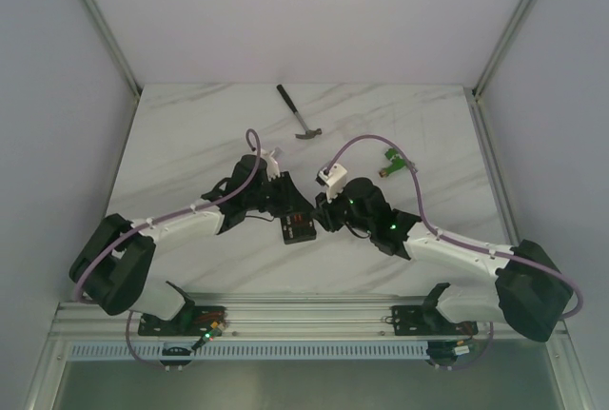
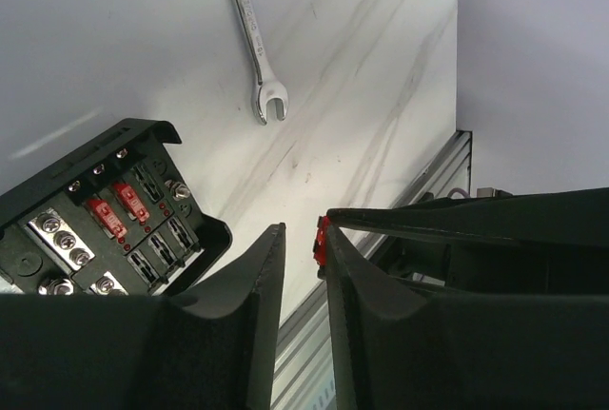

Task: Snap on the fuse box
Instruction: Pick up the fuse from the center of the board.

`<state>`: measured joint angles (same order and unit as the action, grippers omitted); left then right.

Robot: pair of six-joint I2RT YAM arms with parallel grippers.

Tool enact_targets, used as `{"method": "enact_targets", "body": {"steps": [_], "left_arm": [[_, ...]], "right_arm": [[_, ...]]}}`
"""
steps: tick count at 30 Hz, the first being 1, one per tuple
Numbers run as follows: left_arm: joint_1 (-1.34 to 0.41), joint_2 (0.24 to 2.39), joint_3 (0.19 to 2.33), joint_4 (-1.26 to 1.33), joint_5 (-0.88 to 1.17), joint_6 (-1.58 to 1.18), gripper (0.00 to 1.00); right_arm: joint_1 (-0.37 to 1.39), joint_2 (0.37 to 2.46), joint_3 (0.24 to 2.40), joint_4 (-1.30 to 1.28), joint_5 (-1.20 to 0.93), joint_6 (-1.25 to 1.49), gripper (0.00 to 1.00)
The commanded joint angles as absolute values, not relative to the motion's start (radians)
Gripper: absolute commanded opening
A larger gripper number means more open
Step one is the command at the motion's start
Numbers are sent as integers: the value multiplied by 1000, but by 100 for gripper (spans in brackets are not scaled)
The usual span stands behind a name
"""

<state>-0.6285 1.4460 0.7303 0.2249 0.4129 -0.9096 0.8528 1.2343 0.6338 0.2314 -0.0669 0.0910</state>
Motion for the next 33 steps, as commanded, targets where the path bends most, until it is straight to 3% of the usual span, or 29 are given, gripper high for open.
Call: {"method": "enact_targets", "body": {"steps": [1, 13, 15, 19, 22, 33], "left_arm": [[-634, 1459, 749, 250, 436, -923, 30], [-637, 1439, 744, 253, 439, -931, 0], [-637, 1426, 742, 252, 431, -934, 0], [-637, 1364, 731, 254, 384, -940, 0], [-637, 1319, 717, 258, 316, -961, 0], [-638, 1139, 562, 564, 204, -1125, 0]], "right_arm": [[859, 1212, 625, 293, -71, 75, 22], [859, 1225, 626, 344, -55, 89, 21], [859, 1220, 627, 346, -49, 93, 22], [858, 1188, 629, 352, -13, 154, 36], [857, 1153, 621, 411, -26, 259, 41], [828, 1075, 478, 793, -8, 704, 50]]}}
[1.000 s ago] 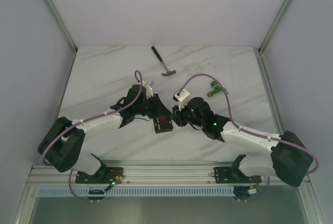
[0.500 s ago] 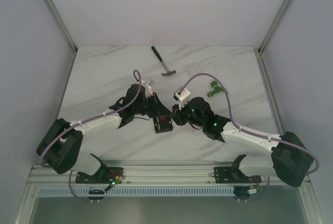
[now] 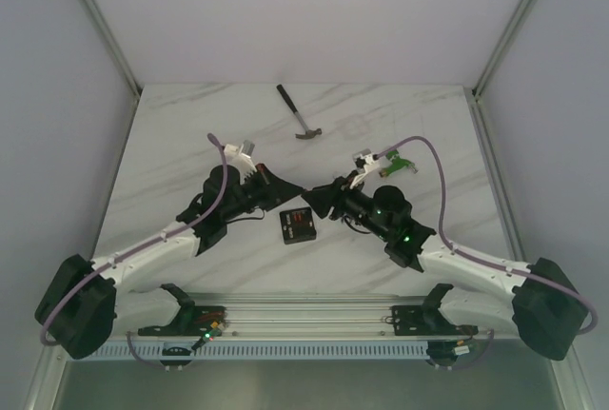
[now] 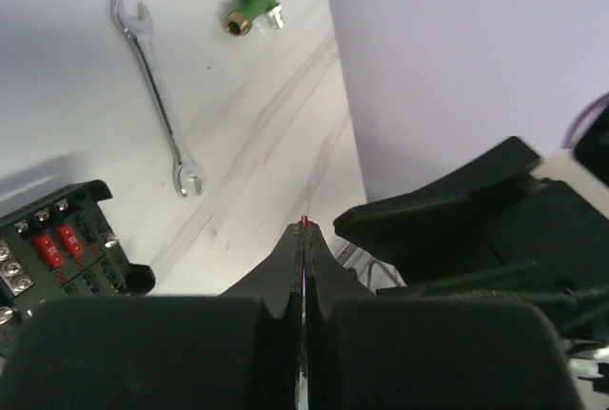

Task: Snap on the fuse box
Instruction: Pick up the fuse from the center of the board.

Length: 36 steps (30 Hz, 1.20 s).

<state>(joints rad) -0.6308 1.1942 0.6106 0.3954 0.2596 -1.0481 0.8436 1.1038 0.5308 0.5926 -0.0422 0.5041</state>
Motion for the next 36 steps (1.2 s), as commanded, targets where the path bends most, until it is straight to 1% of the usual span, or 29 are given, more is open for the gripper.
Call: {"method": "enact_targets", "body": {"steps": [1, 7, 15, 20, 24, 30, 36], "left_arm": [[-639, 1126, 550, 586, 192, -1136, 0], [-656, 1053, 491, 716, 158, -1181, 0], [-713, 1038, 471, 804, 123, -1196, 0], [-735, 1046, 476, 825, 109, -1198, 0], [-746, 1041, 466, 854, 95, -1204, 0], [-754, 1042, 458, 889, 97, -1211, 0], [-760, 1048, 458, 909, 96, -1211, 0]], "right_arm": [[821, 1076, 462, 830, -16, 731, 51], [776, 1099, 379, 1008, -38, 885, 49], [767, 1151, 345, 1252, -99, 972, 42], [767, 1157, 337, 1289, -101, 988, 41], [767, 1158, 334, 1294, -109, 989, 35], [767, 1181, 332, 1351, -148, 1003, 31], [767, 1224, 331, 1436, -184, 1026, 25]]}}
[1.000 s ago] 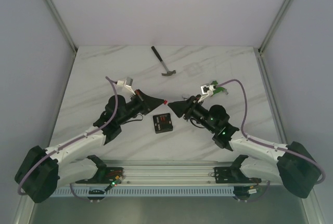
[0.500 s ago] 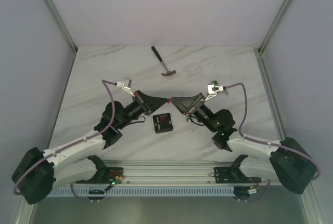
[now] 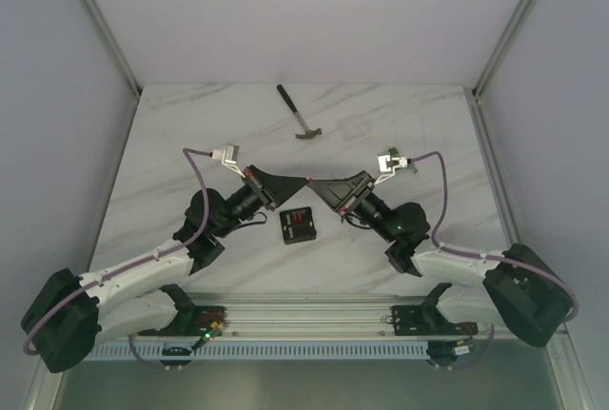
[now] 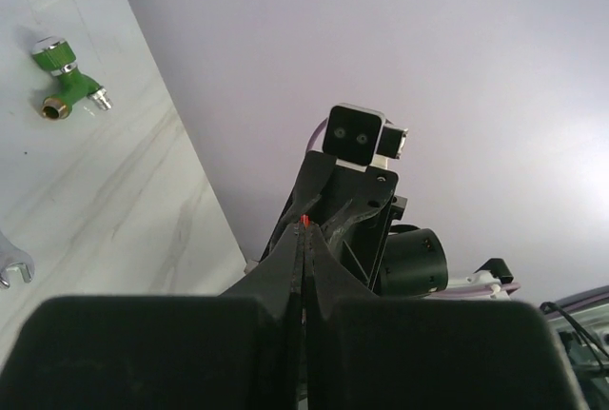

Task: Snap on the fuse box
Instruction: Pick up the fuse from the center of the board.

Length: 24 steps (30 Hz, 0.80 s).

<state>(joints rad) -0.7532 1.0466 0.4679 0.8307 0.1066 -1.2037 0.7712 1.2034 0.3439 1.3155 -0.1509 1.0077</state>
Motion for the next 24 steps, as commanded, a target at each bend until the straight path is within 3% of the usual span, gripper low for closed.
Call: {"method": "enact_targets", "body": {"steps": [1, 7, 13, 24], "left_arm": [[-761, 1052, 458, 912, 99, -1212, 0], [-762, 1078, 459, 923, 112, -1221, 0], [-757, 1056, 455, 788, 57, -1161, 22], [-641, 1016, 444, 323, -39, -982, 58]], "right_arm": [[767, 1227, 333, 1440, -187, 1026, 23], [767, 1232, 334, 1441, -187, 1021, 0], [738, 1211, 347, 1326, -201, 986, 0], [700, 1160, 512, 566, -160, 727, 0]]}}
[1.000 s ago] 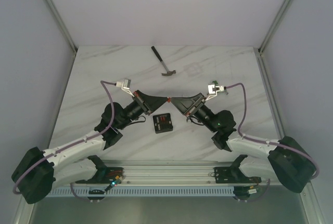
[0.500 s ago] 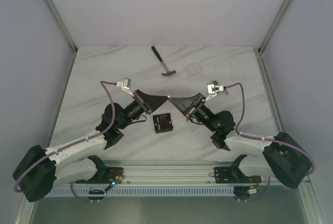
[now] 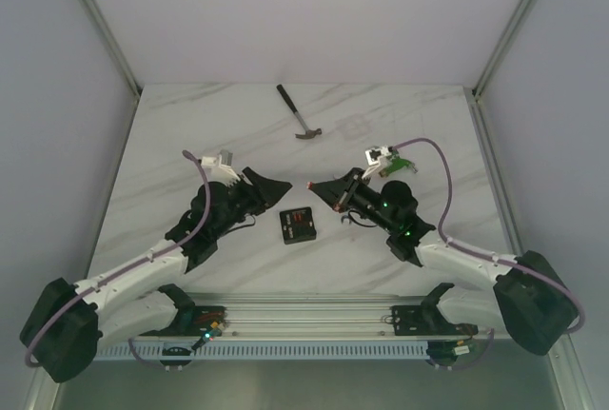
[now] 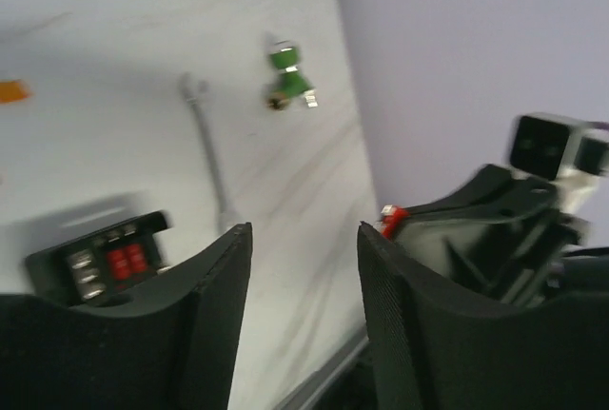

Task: Snap on the fuse box
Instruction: Pick up the fuse from the center of the board, then install the fuse at the fuse box base.

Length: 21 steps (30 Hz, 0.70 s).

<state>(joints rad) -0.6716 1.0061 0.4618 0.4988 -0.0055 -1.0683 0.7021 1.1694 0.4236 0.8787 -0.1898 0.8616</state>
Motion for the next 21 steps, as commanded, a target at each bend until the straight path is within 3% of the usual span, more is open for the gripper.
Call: {"method": "enact_targets", "body": {"steps": [1, 11, 21], "left_arm": [[-636, 1030, 443, 307, -37, -974, 60], [-624, 1235, 481, 229, 5, -958, 86], [-657, 1367, 520, 280, 81, -969, 91]], "right_arm": [[701, 1162, 525, 523, -151, 711, 0], [724, 1263, 730, 33, 3, 499, 0], [791, 1444, 903, -224, 116, 411, 0]]}}
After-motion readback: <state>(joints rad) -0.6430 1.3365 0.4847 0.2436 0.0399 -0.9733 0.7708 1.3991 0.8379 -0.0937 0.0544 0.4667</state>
